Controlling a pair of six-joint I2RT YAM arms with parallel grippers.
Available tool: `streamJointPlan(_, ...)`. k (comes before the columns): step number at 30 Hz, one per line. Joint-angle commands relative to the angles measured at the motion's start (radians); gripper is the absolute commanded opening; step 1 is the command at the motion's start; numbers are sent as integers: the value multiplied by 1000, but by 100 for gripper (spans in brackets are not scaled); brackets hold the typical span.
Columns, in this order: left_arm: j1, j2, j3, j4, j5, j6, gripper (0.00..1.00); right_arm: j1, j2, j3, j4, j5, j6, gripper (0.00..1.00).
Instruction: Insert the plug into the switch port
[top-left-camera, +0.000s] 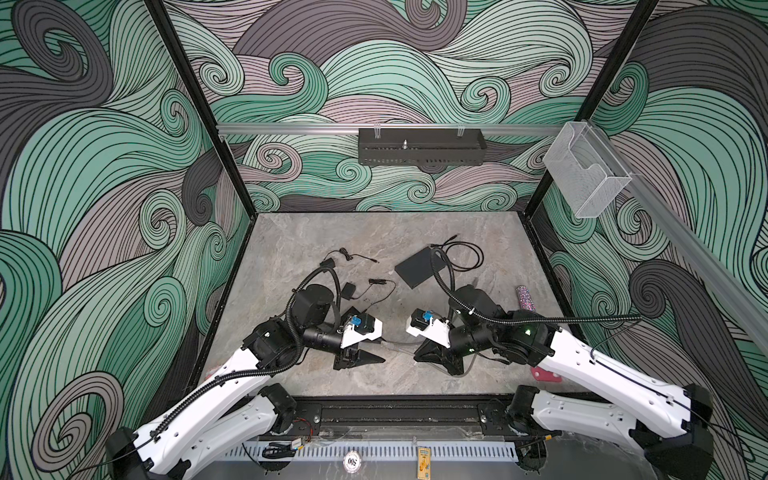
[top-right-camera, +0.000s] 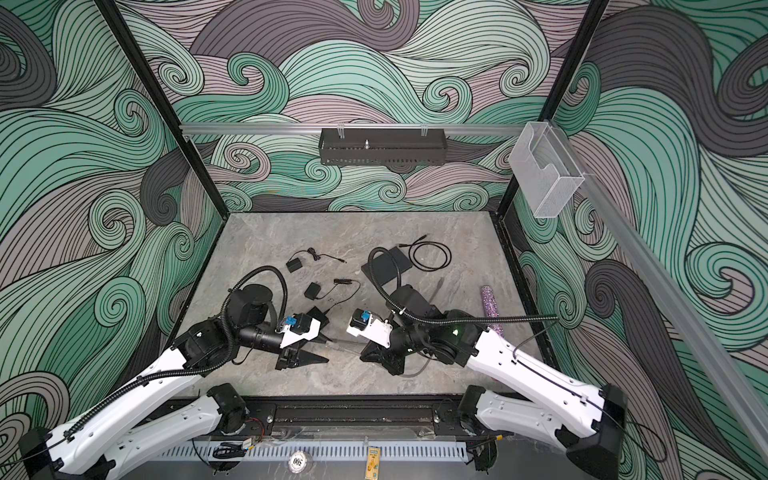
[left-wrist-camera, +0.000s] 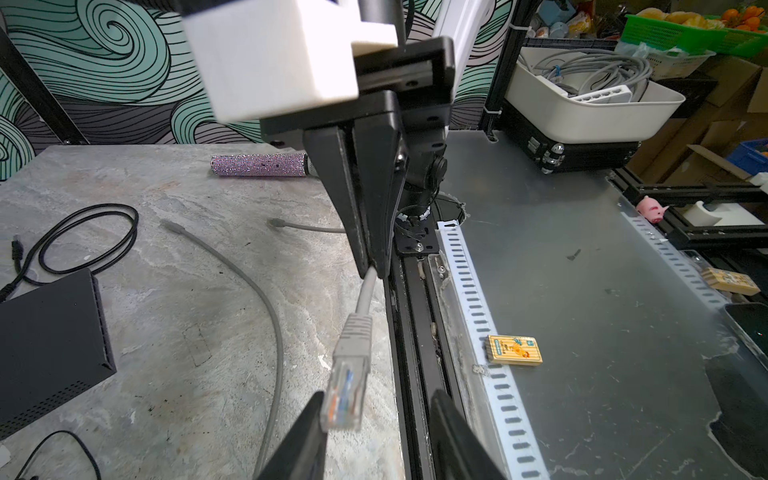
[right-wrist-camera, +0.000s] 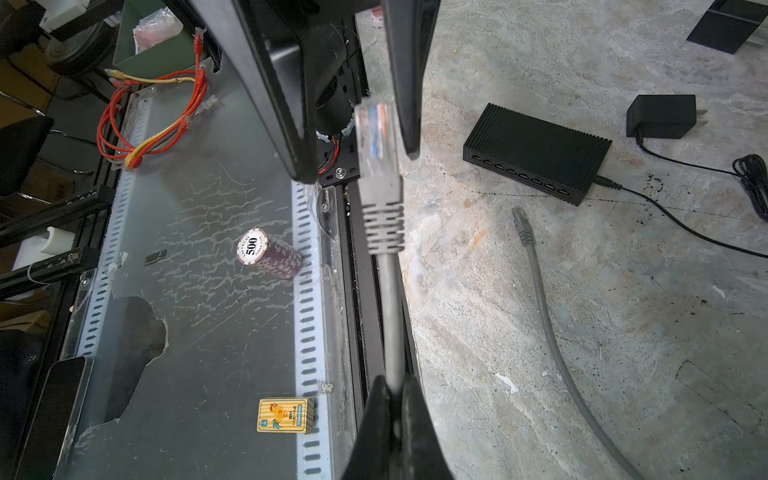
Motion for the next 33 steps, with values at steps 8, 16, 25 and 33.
streamJointPlan(8, -16, 8, 46, 24, -27, -16, 43, 14, 11, 2, 6, -10, 15, 0)
streamJointPlan(16, -23, 17, 54, 15, -27, -11, 29, 15, -2, -6, 16, 1, 21, 0)
streamJointPlan(25, -27, 27, 67, -10, -29, 7, 21, 16, -2, -7, 15, -7, 24, 0)
streamJointPlan(33, -29, 23, 65, -27, -36, 15, 21, 15, -2, -13, 35, -6, 34, 18)
